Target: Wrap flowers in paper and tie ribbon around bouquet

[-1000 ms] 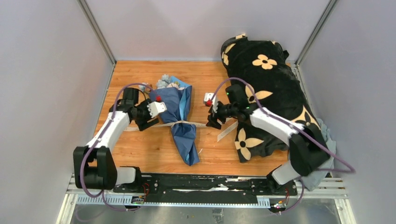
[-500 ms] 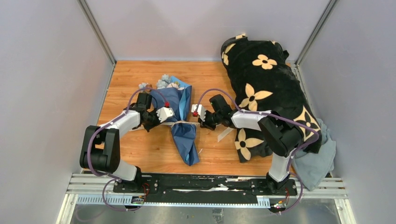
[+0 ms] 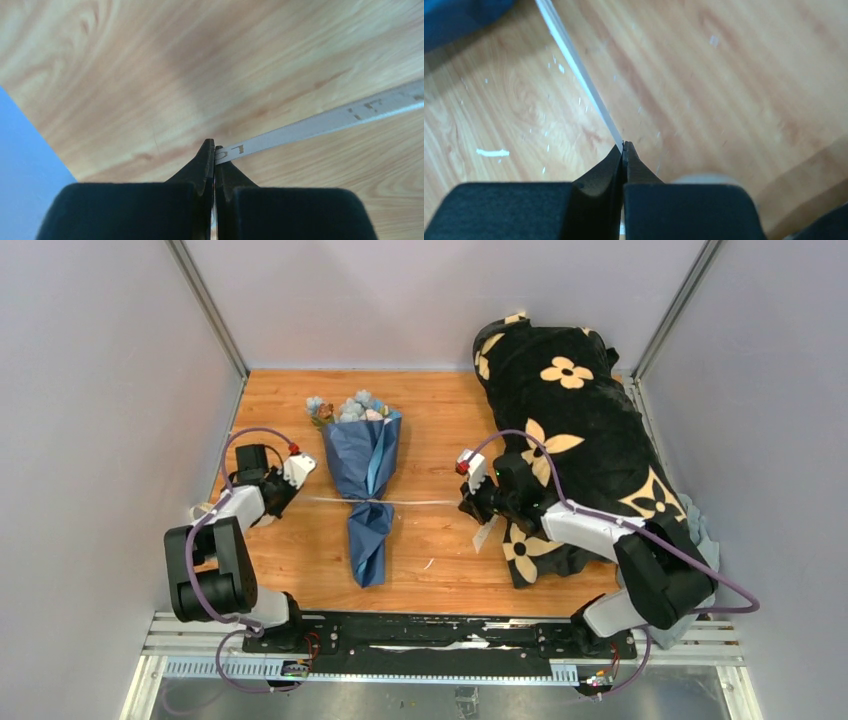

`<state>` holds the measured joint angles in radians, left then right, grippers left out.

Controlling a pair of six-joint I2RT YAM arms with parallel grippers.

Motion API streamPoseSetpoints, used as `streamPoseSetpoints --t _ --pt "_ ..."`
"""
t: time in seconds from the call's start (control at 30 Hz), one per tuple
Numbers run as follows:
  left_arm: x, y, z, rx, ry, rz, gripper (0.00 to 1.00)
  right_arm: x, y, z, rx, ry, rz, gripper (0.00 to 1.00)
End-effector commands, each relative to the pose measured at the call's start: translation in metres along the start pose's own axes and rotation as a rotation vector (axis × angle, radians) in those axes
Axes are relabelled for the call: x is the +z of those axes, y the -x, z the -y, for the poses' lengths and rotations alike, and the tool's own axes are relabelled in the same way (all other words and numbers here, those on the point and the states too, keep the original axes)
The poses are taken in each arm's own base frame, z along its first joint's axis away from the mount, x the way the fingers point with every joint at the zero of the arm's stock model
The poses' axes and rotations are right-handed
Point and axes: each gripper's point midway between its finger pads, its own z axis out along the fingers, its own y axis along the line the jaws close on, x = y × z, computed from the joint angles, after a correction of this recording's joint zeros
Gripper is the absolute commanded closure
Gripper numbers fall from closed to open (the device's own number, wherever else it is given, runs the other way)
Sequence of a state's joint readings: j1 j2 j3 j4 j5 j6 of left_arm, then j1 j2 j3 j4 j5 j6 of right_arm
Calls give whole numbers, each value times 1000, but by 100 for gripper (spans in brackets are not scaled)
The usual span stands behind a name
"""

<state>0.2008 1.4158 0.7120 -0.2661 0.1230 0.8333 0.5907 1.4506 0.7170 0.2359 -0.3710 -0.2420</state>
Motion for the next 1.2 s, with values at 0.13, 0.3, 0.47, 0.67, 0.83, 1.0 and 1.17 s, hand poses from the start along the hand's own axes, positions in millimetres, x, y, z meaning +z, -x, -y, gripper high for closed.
streamPoseSetpoints --t 0.13,0.3,0.47,0.67,0.83,1.0,1.17 --pt "-16 -89 -73 -133 246 -232 100 -38 -76 30 299 -203 -110 100" --pt "-42 -30 -23 -134 -46 -9 100 -31 -42 9 217 -78 -63 100" --pt "-94 58 19 -79 -179 207 100 -40 33 -26 72 83 136 100" --pt "-142 141 62 -112 -400 320 100 -68 106 -65 -49 208 324 100" --pt "-183 181 118 -19 -561 428 100 -77 123 -110 -116 338 363 100" --pt "-215 195 153 30 -662 495 100 -95 134 -129 -124 401 423 100" --pt "-230 203 168 18 -726 507 100 -118 145 -132 -139 394 472 100"
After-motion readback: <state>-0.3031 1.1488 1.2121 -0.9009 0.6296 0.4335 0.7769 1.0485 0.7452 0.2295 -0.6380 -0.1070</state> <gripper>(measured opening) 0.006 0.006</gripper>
